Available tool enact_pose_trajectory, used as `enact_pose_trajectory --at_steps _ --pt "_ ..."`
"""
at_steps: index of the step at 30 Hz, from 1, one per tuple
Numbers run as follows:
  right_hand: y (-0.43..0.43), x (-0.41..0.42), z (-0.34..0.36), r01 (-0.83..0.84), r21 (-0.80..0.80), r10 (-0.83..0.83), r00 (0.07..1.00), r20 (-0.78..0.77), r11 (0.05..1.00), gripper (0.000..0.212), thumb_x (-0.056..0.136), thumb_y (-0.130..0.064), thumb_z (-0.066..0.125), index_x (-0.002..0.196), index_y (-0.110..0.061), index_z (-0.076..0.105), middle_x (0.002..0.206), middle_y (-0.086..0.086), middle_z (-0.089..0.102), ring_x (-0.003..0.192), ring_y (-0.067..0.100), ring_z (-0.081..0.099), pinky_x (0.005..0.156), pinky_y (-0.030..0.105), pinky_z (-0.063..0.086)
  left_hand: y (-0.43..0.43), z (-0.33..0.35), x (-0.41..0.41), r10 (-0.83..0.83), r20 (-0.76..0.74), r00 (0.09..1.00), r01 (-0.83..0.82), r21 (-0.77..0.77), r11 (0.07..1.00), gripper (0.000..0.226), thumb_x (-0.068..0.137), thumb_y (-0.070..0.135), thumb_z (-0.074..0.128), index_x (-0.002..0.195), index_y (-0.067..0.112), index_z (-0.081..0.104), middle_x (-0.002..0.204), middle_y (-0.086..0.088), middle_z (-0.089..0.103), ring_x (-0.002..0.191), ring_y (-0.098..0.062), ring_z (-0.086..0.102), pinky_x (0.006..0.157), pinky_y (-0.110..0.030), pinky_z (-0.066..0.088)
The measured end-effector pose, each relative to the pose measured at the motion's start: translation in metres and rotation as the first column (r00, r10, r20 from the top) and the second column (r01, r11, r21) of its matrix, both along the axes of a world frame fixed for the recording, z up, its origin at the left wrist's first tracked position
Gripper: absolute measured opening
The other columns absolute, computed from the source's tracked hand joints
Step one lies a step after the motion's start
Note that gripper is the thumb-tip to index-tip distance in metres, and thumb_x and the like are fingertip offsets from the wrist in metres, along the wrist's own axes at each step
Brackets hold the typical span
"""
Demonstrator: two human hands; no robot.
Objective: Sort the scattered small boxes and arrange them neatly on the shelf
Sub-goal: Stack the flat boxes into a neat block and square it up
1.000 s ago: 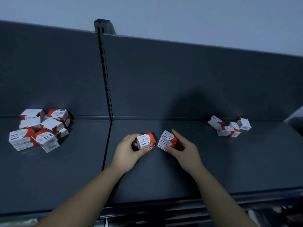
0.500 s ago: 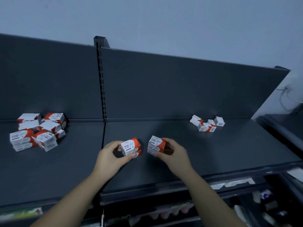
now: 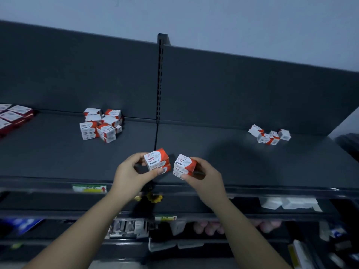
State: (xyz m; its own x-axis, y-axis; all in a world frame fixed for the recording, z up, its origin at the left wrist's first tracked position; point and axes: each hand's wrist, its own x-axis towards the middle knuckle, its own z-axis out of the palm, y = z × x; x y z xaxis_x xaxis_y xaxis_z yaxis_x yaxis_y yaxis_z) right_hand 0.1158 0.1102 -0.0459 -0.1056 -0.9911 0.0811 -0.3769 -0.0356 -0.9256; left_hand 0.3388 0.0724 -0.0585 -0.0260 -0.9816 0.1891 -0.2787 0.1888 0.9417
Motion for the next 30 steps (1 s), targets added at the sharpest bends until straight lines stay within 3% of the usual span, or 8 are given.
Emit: enact_pose_trajectory --at_steps 5,13,19,22,26,30 --pt "-0.004 0.032 0.011 -0.015 -0.019 0.015 1.0 0.011 1.0 0.047 0.075 -0.019 0.083 0.116 -0.033 0.064 0.107 -0.02 0.07 0.102 -0.002 0.064 0.089 0.021 0.051 -0.003 0.006 0.034 0.041 -0.025 0.999 -0.041 0.001 0.999 0.037 0.067 0.03 0.088 0.097 0.037 0.068 0.093 0.013 0.073 0.091 -0.009 0.064 0.083 -0.032 0.052" --pt "-0.06 0.123 0.009 -0.008 -0.065 0.013 0.997 0.073 0.998 0.047 0.073 -0.02 0.086 0.113 -0.035 0.065 0.108 -0.015 0.072 0.103 0.005 0.066 0.094 0.034 0.054 -0.055 0.007 0.125 -0.022 0.009 1.0 0.023 -0.019 1.0 0.04 0.065 0.028 0.089 0.101 0.034 0.07 0.096 0.012 0.073 0.094 -0.011 0.065 0.083 -0.026 0.05" --pt "-0.109 0.209 0.0 -0.007 -0.048 0.013 0.994 0.112 0.999 0.047 0.072 -0.022 0.087 0.112 -0.032 0.066 0.106 -0.014 0.072 0.1 0.004 0.067 0.09 0.03 0.055 -0.104 -0.005 0.208 -0.042 0.056 0.998 0.041 0.017 0.999 0.051 0.064 0.025 0.091 0.11 0.03 0.07 0.102 0.015 0.073 0.098 -0.007 0.065 0.087 -0.019 0.049" --pt "-0.127 0.236 -0.008 0.015 -0.003 -0.015 0.994 0.111 1.0 0.047 0.071 -0.025 0.087 0.111 -0.033 0.066 0.106 -0.017 0.072 0.1 0.001 0.067 0.088 0.026 0.054 -0.12 -0.016 0.237 -0.079 0.101 0.992 0.073 0.059 0.996 0.044 0.064 0.023 0.091 0.101 0.033 0.07 0.096 0.017 0.073 0.095 -0.006 0.066 0.085 -0.02 0.051" --pt "-0.133 0.261 -0.034 0.006 0.102 -0.009 1.0 0.026 0.995 0.047 0.07 -0.031 0.088 0.111 -0.034 0.066 0.104 -0.021 0.071 0.097 -0.004 0.065 0.085 0.02 0.052 -0.131 -0.034 0.256 -0.133 0.122 0.984 0.112 0.167 0.98 0.044 0.059 0.031 0.093 0.096 0.03 0.07 0.091 0.018 0.073 0.086 0.0 0.068 0.075 -0.017 0.051" --pt "-0.137 0.274 -0.042 0.052 0.084 -0.046 0.996 -0.073 0.995 0.041 0.077 -0.034 0.083 0.112 -0.034 0.063 0.102 -0.023 0.069 0.095 -0.011 0.062 0.078 0.006 0.045 -0.143 -0.039 0.257 -0.153 0.196 0.969 0.115 0.195 0.974 0.043 0.059 0.041 0.091 0.095 0.032 0.068 0.089 0.017 0.072 0.085 0.004 0.065 0.07 -0.014 0.046"
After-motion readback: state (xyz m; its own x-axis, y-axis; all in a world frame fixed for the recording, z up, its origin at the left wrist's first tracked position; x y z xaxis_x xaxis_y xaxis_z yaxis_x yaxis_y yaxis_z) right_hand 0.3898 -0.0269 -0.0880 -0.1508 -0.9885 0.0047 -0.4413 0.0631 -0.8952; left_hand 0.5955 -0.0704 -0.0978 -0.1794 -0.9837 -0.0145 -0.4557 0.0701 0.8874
